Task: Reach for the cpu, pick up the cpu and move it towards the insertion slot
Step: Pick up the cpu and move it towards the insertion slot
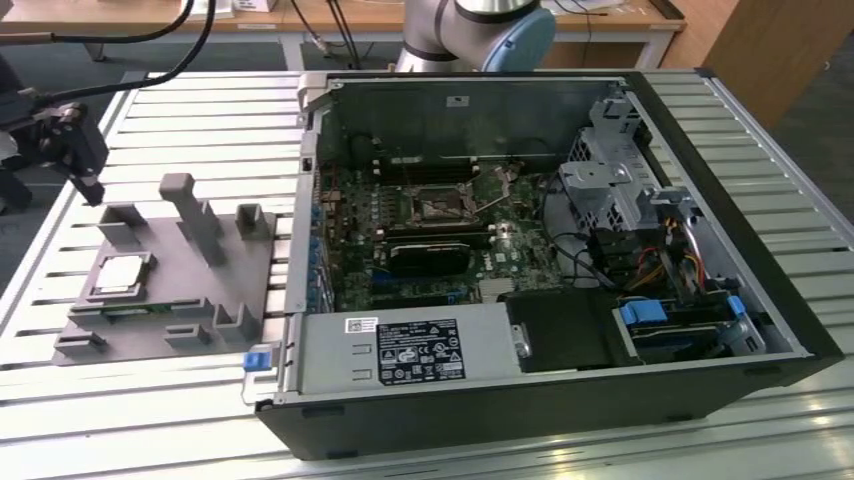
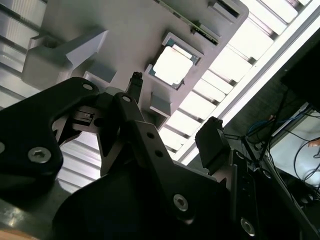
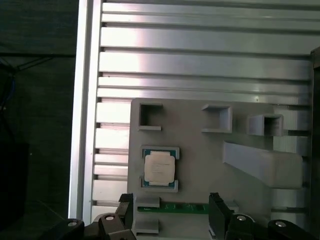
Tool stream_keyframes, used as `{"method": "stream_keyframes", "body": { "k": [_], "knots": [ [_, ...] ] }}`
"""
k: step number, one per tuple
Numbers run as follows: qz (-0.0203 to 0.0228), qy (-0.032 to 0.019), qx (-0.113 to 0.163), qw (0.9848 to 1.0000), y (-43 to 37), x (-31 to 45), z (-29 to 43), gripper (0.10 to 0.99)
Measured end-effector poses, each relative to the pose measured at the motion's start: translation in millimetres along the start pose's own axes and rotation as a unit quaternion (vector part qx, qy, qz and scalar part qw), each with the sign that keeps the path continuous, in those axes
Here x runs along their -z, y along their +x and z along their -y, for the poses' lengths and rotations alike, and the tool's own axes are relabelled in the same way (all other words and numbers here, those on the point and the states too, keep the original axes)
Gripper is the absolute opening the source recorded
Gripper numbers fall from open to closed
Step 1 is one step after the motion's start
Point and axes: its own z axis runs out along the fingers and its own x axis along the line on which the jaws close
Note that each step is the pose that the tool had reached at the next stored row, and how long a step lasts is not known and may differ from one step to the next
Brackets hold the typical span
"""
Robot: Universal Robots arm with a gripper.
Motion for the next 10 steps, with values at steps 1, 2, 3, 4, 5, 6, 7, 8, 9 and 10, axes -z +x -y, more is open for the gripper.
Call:
{"method": "stream_keyframes", "body": {
  "k": [1,2,3,4,5,6,7,8,9,10],
  "knots": [
    [-0.0001,0.0000,0.000,1.0000,0.0,-1.8,0.1,0.702],
    [-0.0003,0.0000,0.000,1.0000,0.0,-3.6,0.1,0.702],
    [-0.0004,0.0000,0.000,1.0000,0.1,-5.4,0.2,0.702],
    [-0.0005,-0.0001,0.000,1.0000,0.1,-7.4,0.6,0.702],
    [-0.0005,-0.0001,0.000,1.0000,0.2,-9.2,1.3,0.702],
    [-0.0006,0.0000,0.000,1.0000,0.6,-10.8,2.1,0.702],
    [-0.0006,-0.0001,0.000,1.0000,1.2,-12.5,2.8,0.702],
    [-0.0006,-0.0002,0.000,1.0000,1.8,-14.2,3.4,0.702],
    [-0.0006,-0.0002,0.000,1.0000,2.5,-15.8,3.9,0.702],
    [-0.0006,-0.0003,0.000,1.0000,3.1,-17.2,4.3,0.702]
  ]
}}
